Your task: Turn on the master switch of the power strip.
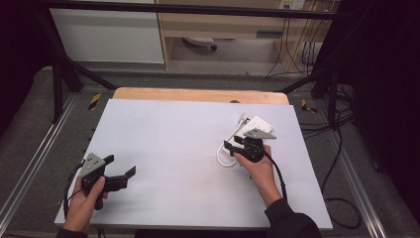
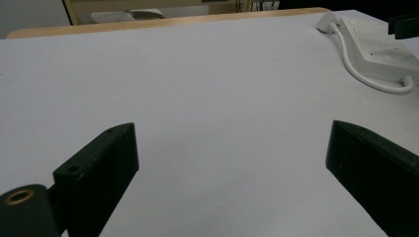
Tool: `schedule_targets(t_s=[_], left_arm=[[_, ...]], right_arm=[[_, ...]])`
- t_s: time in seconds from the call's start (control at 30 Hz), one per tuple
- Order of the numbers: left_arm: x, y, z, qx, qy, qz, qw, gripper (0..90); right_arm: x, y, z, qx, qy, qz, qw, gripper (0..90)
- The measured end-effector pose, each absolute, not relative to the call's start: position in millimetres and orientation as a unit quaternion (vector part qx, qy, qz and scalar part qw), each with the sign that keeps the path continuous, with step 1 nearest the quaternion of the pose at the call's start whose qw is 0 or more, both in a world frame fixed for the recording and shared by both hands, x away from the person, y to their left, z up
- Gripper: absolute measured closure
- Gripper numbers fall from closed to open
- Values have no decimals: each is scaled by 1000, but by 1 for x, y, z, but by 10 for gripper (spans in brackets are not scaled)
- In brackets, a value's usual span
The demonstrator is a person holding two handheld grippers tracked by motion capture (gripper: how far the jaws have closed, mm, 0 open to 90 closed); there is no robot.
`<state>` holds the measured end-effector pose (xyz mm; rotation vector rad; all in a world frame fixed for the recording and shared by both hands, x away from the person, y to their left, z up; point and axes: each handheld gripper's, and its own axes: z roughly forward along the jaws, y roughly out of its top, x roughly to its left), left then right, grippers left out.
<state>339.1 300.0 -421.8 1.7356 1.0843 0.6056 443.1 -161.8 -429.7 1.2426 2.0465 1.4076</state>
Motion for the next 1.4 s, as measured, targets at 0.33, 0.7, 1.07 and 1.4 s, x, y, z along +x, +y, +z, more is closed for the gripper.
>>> schedule_targets(t_s=[0.33,0.7,1.07,1.4], left_arm=[[339,300,-422,714,444,248,482,59],[339,300,-421,712,444,248,484,59],[338,301,-421,710,446,248,484,59],[338,303,-421,708,449,247,485,59]], right_arm=[[443,-163,-420,450,724,492,178,227],[440,-172,-410,461,714,493,184,60],[432,-183,-397,464,702,495,217,76],[428,-192,-387,459,694,506,227,87]])
